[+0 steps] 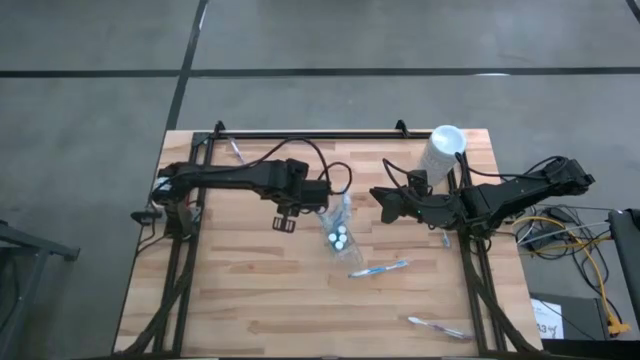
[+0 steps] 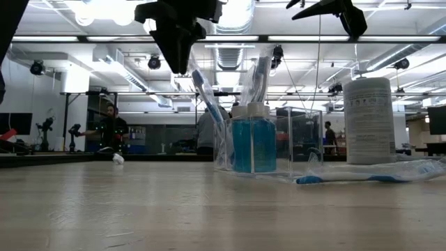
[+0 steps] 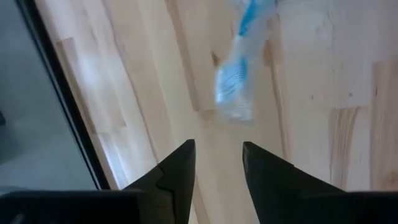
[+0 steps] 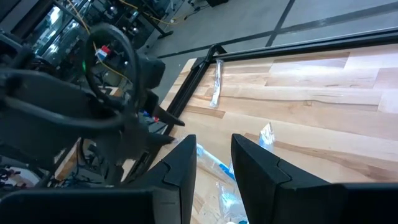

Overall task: Pick & Place toothbrushing station
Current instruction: Put the purple toothbrush into the right section of the transparent organizer

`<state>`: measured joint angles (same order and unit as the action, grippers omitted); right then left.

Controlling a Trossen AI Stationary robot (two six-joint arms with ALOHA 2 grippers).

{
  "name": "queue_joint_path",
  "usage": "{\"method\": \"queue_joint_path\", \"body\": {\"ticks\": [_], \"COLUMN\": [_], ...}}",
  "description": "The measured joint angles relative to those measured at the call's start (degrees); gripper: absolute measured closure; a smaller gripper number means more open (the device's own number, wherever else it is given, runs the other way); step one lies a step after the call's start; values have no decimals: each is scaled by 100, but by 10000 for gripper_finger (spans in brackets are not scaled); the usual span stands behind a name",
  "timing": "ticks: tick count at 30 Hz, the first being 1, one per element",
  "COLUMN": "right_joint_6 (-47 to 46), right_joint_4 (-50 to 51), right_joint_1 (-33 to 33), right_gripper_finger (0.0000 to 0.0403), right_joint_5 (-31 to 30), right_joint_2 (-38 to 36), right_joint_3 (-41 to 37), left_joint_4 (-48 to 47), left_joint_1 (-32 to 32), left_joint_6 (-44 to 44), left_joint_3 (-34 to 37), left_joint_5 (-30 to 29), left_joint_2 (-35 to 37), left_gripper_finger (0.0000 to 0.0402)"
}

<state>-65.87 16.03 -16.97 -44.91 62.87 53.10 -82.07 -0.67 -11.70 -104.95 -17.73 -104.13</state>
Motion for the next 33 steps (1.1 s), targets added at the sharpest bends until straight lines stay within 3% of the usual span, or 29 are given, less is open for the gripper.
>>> {"method": "queue_joint_path", "body": {"ticks": [24,33], "right_joint_6": [0,0], "right_joint_4": [-2,0], "right_joint_1": [1,1], "right_gripper_finger": [305,305], "right_joint_5": [0,0], "right_joint_2": [0,0], "right_joint_3": [0,0], "left_joint_4": [1096,2331], "left_joint_1": [118,34], "left_joint_6": [507,540], "left_joint_3": [70,1411], "left_joint_5": [297,365], "left_joint_2": [1992,3025], "left_gripper_finger": [264,263]}}
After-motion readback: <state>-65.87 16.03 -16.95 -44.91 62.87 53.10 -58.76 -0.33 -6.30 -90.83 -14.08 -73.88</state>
